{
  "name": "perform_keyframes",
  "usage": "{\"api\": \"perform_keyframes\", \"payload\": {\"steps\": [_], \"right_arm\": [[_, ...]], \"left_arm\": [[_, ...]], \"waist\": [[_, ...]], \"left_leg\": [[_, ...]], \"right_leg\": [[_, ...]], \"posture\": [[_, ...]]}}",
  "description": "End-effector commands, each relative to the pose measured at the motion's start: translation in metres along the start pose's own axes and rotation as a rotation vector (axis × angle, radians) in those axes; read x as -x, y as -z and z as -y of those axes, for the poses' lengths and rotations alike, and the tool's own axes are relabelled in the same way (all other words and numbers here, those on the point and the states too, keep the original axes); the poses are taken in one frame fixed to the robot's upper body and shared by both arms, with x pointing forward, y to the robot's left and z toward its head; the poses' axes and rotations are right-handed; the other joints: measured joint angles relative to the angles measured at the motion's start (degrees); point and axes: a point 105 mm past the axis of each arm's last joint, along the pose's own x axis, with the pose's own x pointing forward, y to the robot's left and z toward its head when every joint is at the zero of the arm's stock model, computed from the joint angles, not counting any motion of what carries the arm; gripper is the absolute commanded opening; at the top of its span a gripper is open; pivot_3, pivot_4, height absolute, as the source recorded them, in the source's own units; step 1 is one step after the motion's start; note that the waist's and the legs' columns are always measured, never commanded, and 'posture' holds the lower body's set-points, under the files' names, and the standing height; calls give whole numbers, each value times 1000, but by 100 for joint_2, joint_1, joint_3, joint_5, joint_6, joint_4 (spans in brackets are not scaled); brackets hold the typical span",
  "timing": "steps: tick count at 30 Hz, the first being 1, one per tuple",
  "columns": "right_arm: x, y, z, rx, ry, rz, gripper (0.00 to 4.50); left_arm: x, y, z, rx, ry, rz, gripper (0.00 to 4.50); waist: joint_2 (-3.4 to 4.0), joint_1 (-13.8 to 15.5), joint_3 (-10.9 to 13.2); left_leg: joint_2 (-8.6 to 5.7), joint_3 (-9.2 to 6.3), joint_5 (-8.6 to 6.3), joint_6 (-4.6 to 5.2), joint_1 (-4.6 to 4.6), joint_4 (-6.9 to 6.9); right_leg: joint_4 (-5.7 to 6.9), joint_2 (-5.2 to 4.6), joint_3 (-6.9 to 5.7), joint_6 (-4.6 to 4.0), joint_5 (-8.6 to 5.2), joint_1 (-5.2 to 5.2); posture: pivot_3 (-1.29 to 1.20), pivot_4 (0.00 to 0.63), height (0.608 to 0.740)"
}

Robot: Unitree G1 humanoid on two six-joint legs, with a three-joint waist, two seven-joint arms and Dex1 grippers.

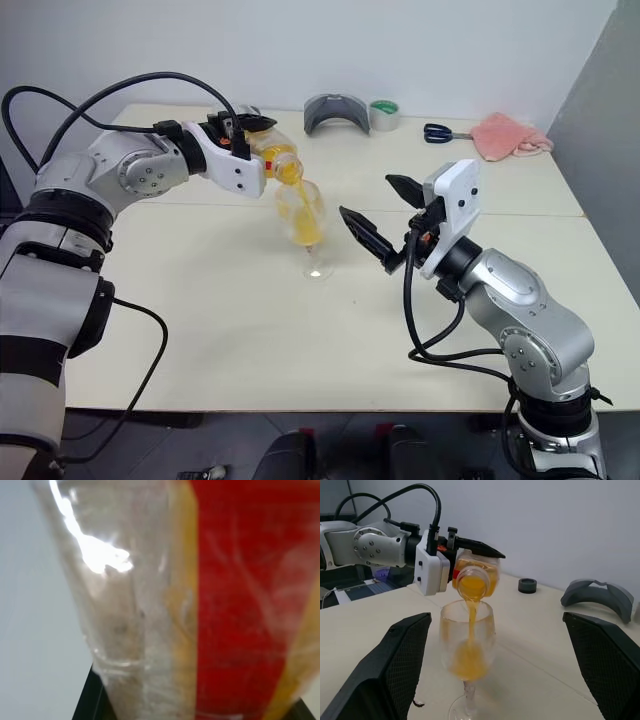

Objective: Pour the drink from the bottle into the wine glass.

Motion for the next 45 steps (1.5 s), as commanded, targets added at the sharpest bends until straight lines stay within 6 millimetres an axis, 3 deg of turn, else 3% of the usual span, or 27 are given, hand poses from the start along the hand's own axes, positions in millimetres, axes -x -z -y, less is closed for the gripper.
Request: {"api": "perform_keyframes", "payload": {"steps": [1, 28, 45], "right_arm": [[2, -13, -7, 31, -21, 51, 4500], [0, -15, -8, 22, -20, 54, 4500], [-2, -7, -9, 14, -26, 38, 4500]], "left_arm": [[7, 6, -28, -42, -75, -17, 1610], [7, 10, -35, -110, -74, -41, 1610], [1, -2, -25, 74, -95, 23, 1610]], "waist": [[0, -1, 0], [0, -2, 0], [0, -10, 0]], "left_leg": [[0, 1, 0, 0, 0, 0], [0, 0, 0, 0, 1, 2], [-1, 2, 1, 0, 5, 5]], "right_leg": [[0, 0, 1, 0, 0, 0], [7, 0, 0, 0, 0, -1], [17, 0, 2, -1, 0, -1]], "posture": [[0, 150, 740], [0, 150, 740], [0, 150, 740]]}}
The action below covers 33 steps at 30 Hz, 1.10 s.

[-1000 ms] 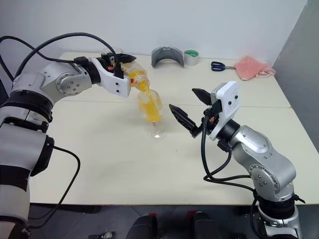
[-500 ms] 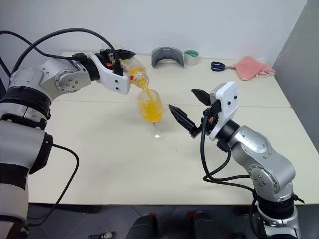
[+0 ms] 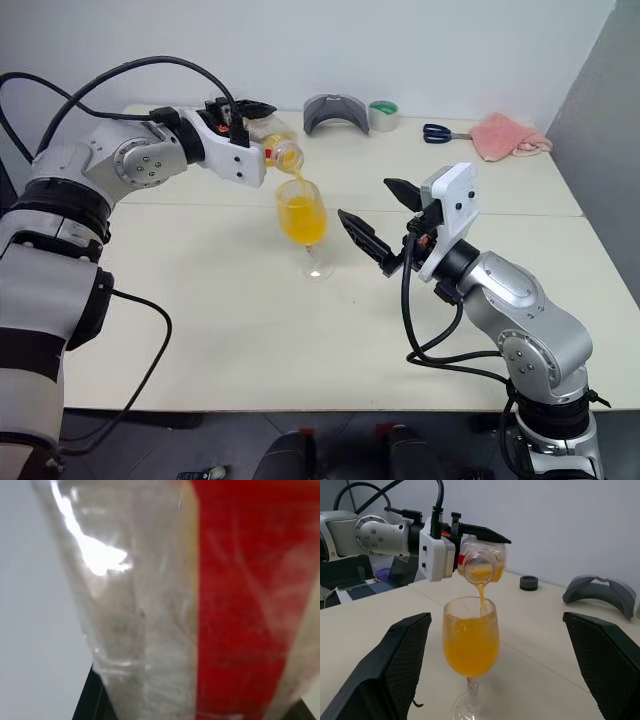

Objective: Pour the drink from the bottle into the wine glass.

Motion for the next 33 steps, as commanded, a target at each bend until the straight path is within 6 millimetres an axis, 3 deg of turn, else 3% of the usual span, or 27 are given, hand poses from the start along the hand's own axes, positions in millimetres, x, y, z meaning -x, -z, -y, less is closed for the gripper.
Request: {"api": "perform_keyframes", "payload": {"steps": [1, 9, 15, 22, 27, 33], "right_arm": [[-1, -8, -7, 21, -23, 44, 4500], [-3, -6, -6, 19, -46, 42, 4500], [-3, -5, -15, 17, -104, 25, 4500], [21, -1, -18, 41, -206, -70, 4500], [42, 7, -23, 35, -266, -138, 4500], [50, 9, -28, 23, -283, -140, 4500]], "left_arm": [[3, -2, -18, 33, -76, 19, 1610], [13, 3, -20, 204, -133, 28, 1610], [17, 19, -16, 623, -259, -3, 1610], [28, 34, 22, 1158, -484, -134, 1610], [44, 41, 68, 1490, -621, -304, 1610], [68, 41, 107, 1643, -665, -424, 1610]], "waist": [[0, -1, 0], [0, -3, 0], [1, -6, 0], [1, -6, -1], [-1, -6, -2], [-2, -11, -3]], "left_leg": [[0, 0, 0, 0, 0, 0], [-1, -1, 0, 0, 1, 8], [0, -4, 0, 0, 2, 19], [4, -15, 0, 1, -7, 57], [4, -27, -1, 2, -12, 78], [4, -31, -1, 2, 2, 80]], "right_leg": [[0, 0, 0, 0, 0, 0], [12, 0, 1, 0, 0, 0], [25, 0, 0, -1, -1, 0], [35, 0, -3, -1, -1, 5], [40, 1, -8, -1, -1, 14], [45, 5, -7, 0, 0, 25]], "posture": [[0, 150, 740], [0, 150, 740], [0, 150, 740], [0, 150, 740], [0, 150, 740], [0, 150, 740]]}}
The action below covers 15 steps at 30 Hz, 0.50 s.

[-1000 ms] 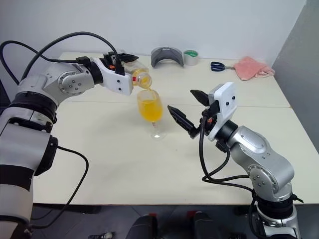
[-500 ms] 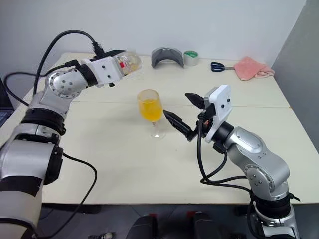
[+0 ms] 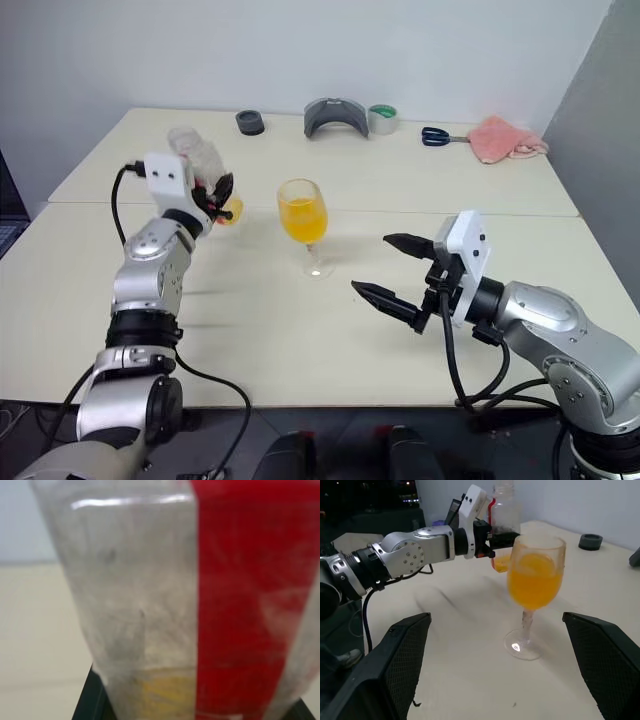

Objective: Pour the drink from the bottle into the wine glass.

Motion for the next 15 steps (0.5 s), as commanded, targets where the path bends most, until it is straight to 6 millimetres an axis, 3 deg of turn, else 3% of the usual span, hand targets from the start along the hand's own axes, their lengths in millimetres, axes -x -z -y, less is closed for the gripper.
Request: {"api": "perform_keyframes", "payload": {"steps": [1, 9, 15], "right_arm": [[5, -12, -11, 42, -30, 48, 4500], [13, -9, -27, 28, -56, 55, 4500], [11, -16, -29, 44, -29, 67, 4500]], "left_arm": [[10, -13, -11, 17, -35, 51, 1610], [19, 3, -14, 22, -34, 25, 1610], [24, 27, -11, 9, -23, -28, 1610]], "waist": [[-1, 4, -1], [-3, 26, -2], [-3, 15, -3]], "left_leg": [[0, 0, 0, 0, 1, 0], [-4, 0, 0, 0, 2, 1], [-1, 0, 0, 0, 5, -1]], "right_leg": [[0, 0, 0, 0, 0, 1], [-5, -2, 0, 1, 0, 8], [-4, 0, 2, 1, 0, 8]], "posture": [[0, 150, 740], [0, 150, 740], [0, 150, 740]]}}
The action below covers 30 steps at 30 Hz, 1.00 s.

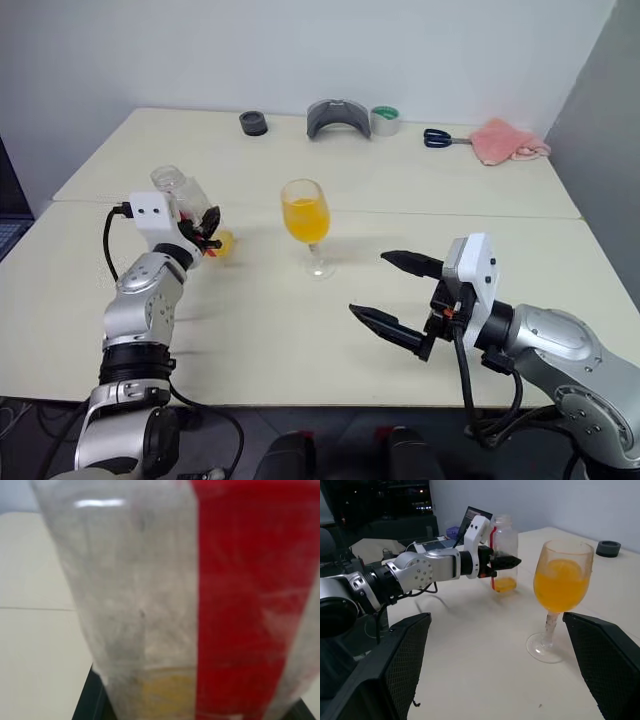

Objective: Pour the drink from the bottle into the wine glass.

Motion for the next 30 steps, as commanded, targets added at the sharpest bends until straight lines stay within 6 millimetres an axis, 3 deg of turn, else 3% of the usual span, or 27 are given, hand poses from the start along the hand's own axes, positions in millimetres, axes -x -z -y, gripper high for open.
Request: {"api": "perform_keyframes", "payload": {"steps": [1, 9, 18, 24, 30], "right_arm": [[-1, -13, -6, 52, 0, 30, 4500], [-7, -22, -7, 63, 27, 44, 4500], [-8, -24, -15, 58, 52, 26, 4500], [6, 7, -7, -13, 157, -37, 4500], [25, 31, 0, -74, 393, -74, 4500]], "left_arm": [[1, -6, 1, -29, 6, 41, 1610], [2, 4, 6, -50, 26, 36, 1610], [12, 17, -4, -45, -5, -9, 4484], [43, 37, -11, -49, -19, -84, 4484], [78, 47, 3, 0, 26, -141, 4484]], "waist": [[0, -1, 0], [0, 5, 0], [-1, 0, -1], [-5, -4, -4], [-8, -2, -8]], "left_leg": [[1, 0, 0, 0, 0, 0], [0, 0, 0, 0, 0, -2], [1, 3, 0, 0, 1, -3], [2, 6, -1, 0, 2, -8], [3, 5, 0, -1, 9, -9]], "right_leg": [[0, 1, 0, 0, 0, 0], [-1, 1, 0, 1, 0, 0], [-2, 0, 3, 1, 0, 0], [-10, -2, 7, 2, -1, 2], [-9, -2, 7, 12, -7, 6]], "posture": [[0, 150, 740], [0, 150, 740], [0, 150, 740], [0, 150, 740], [0, 150, 740]]}}
